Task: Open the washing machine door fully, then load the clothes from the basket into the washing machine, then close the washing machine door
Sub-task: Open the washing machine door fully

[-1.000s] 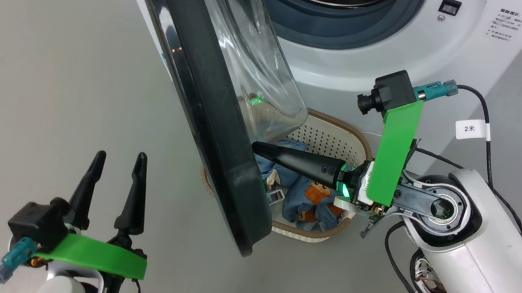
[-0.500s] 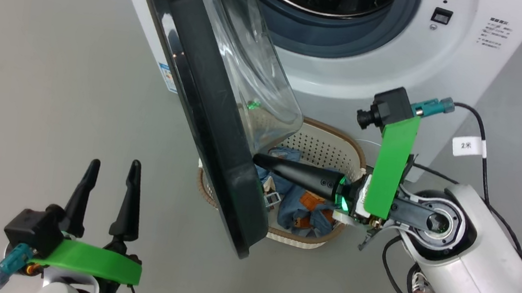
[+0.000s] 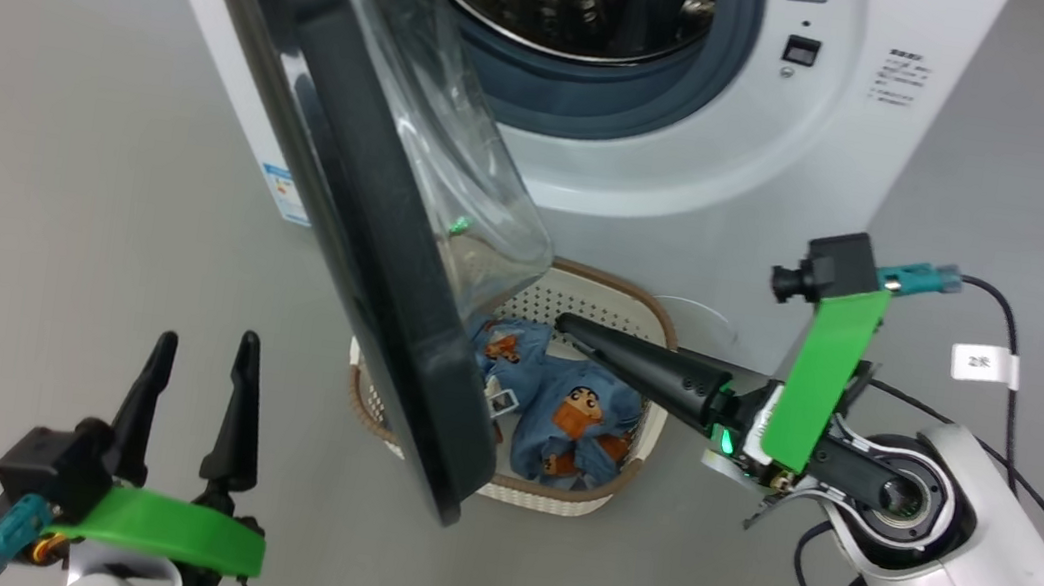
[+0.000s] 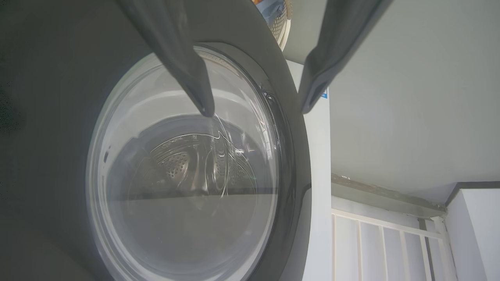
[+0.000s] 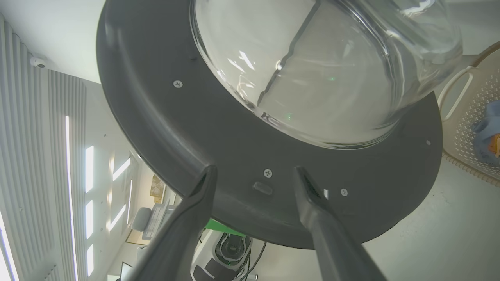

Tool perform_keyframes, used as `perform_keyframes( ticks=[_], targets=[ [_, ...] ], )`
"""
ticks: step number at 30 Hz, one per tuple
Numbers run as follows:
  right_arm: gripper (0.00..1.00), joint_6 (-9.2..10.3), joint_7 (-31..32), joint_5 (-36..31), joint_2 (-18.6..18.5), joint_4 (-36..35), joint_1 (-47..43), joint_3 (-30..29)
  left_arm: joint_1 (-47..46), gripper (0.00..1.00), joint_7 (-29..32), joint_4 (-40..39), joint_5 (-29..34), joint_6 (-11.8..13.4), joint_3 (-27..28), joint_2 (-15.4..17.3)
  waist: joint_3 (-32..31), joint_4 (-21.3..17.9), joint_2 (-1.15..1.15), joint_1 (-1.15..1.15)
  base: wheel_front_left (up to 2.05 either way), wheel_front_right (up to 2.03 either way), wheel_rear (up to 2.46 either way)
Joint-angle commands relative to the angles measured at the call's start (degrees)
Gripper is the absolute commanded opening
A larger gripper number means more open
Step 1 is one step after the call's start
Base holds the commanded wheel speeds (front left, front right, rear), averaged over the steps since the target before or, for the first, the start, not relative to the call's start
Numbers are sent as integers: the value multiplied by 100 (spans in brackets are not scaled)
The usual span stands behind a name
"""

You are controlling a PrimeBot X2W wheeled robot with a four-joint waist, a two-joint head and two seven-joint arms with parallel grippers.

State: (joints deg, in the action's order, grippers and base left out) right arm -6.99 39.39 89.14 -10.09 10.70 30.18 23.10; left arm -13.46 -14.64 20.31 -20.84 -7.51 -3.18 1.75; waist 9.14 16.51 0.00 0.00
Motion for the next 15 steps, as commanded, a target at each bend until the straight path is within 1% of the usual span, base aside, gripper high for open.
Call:
perform_keyframes(
  ticks=[1, 9, 15],
  targets=[
    [100, -50, -70, -59, 6, -184, -43, -20, 39, 100, -36, -102, 82, 2, 204, 133, -73, -91, 0, 0, 0, 0, 0],
    [100, -50, -595, -152, -218, -247, -283, -175, 193, 100, -36, -108, 120, 2, 366, 203, -201, -351, 0, 0, 0, 0, 0],
    [100, -50, -979, -195, -457, -333, -561, -248, 282, 100, -36, -126, 118, 2, 479, 277, -272, -516, 0, 0, 0, 0, 0]
  ],
)
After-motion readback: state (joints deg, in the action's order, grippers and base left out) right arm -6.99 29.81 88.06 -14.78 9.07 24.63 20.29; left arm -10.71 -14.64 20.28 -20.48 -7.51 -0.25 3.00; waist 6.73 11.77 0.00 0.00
